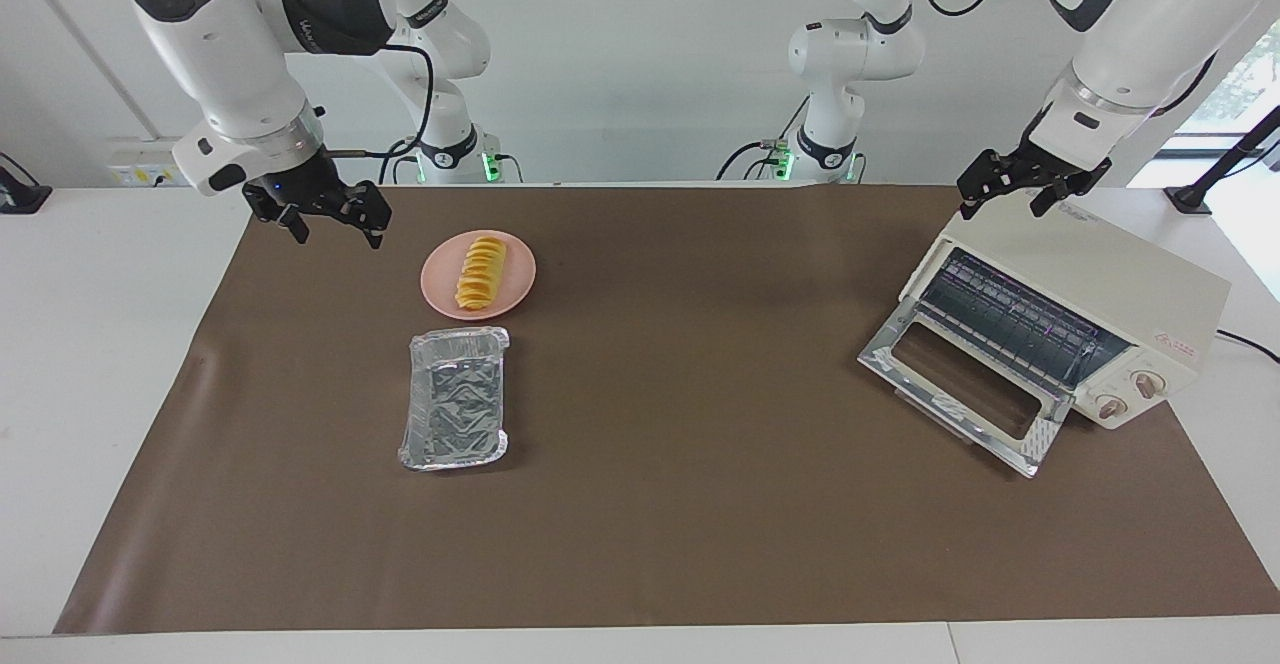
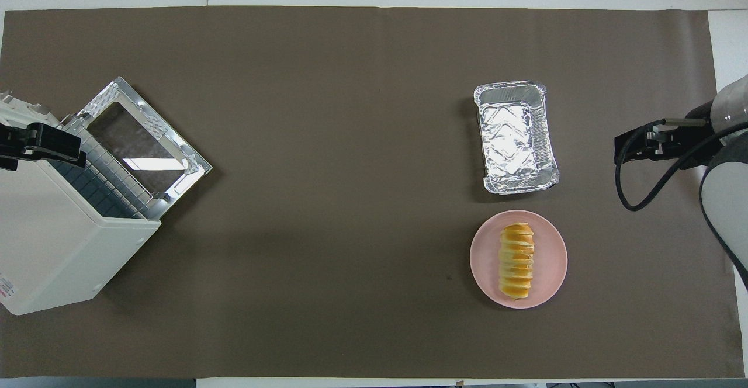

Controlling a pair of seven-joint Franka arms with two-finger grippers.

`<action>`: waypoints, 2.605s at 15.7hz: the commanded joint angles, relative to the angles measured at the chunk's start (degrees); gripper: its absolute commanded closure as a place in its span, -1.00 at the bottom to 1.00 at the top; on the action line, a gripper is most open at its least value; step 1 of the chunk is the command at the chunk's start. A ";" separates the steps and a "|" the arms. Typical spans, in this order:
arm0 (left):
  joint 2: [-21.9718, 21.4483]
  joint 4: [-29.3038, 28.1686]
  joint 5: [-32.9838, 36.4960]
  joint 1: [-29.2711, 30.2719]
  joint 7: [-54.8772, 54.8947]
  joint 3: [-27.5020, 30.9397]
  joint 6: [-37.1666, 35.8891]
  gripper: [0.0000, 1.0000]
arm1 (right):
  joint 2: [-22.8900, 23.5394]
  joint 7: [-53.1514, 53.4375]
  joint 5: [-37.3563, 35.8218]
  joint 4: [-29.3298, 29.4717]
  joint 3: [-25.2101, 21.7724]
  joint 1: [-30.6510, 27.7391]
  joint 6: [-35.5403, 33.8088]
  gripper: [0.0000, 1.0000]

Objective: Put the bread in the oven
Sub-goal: 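Move the right gripper down toward the bread roll on the pink plate, then grasp the yellow bread roll with the right gripper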

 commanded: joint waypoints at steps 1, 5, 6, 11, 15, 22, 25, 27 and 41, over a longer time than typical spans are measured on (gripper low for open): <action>-1.55 -1.96 0.94 0.32 0.41 -0.35 0.97 -1.00 | -0.79 -0.25 -0.62 -0.95 0.60 -0.88 -0.51 -1.00; -1.55 -1.96 0.94 0.32 0.41 -0.26 0.97 -1.00 | -0.88 -0.60 -0.63 -0.87 0.69 -0.44 -0.77 -1.00; -1.55 -1.96 0.94 0.32 0.41 -0.26 0.97 -1.00 | -0.97 -0.78 -0.63 -0.87 0.69 -0.35 -0.86 -1.00; -1.55 -1.96 0.94 0.32 0.41 -0.26 0.97 -1.00 | -3.68 -3.94 -0.19 -5.59 1.22 0.96 -3.59 -1.00; -1.64 -1.96 0.94 0.32 0.41 -0.26 0.97 -1.00 | -9.66 -3.77 2.01 -18.51 1.22 3.15 5.71 -1.00; -1.55 -1.96 0.94 0.32 0.41 -0.35 0.97 -1.00 | -13.01 9.31 3.15 -36.44 1.22 10.98 21.70 -1.00; -1.55 -1.96 0.94 0.32 0.41 -0.26 0.97 -1.00 | -12.57 11.87 4.91 -42.95 1.22 12.04 30.39 -0.98; -1.55 -1.96 0.94 0.32 0.41 -0.26 0.97 -1.00 | -12.31 13.63 5.52 -47.08 1.22 11.95 36.47 -0.98; -1.55 -1.96 0.94 0.32 0.41 -0.26 0.97 -1.00 | -8.70 11.97 9.22 -52.46 1.30 12.04 44.58 0.29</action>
